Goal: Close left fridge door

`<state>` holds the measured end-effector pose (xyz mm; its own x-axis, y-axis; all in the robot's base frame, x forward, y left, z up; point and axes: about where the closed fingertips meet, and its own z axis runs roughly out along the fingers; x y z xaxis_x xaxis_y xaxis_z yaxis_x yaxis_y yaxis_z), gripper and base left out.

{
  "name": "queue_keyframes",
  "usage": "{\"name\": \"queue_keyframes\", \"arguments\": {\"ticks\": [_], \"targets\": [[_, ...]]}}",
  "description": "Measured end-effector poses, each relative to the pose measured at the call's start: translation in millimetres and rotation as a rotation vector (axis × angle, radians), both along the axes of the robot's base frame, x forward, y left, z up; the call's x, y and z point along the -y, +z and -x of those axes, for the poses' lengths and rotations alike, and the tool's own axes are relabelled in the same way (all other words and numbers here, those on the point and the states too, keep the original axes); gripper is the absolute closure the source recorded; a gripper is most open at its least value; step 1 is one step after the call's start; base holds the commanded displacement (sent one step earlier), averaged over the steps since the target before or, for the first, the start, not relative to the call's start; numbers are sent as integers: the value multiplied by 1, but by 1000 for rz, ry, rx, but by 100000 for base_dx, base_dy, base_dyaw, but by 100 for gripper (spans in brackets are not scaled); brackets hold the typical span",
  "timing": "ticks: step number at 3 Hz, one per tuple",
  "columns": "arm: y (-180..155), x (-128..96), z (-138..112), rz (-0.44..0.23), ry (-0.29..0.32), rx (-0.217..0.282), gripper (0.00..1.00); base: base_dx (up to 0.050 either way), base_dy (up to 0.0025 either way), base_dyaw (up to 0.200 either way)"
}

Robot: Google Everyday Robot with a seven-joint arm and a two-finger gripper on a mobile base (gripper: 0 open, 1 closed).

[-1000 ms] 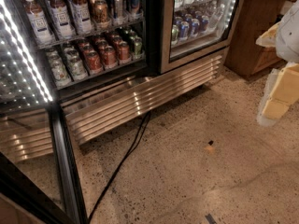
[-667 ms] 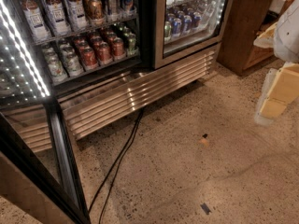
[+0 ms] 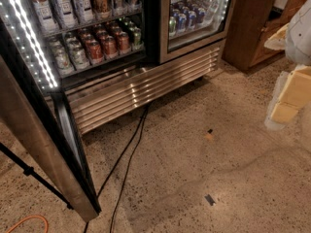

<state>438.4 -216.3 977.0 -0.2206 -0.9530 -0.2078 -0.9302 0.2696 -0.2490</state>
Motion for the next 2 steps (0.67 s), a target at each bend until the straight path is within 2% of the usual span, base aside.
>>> {"name": "queue_keyframes", "arguments": {"ticks": [2], "targets": [[0, 0, 0, 0, 0, 0, 0, -4846, -6, 45]]}}
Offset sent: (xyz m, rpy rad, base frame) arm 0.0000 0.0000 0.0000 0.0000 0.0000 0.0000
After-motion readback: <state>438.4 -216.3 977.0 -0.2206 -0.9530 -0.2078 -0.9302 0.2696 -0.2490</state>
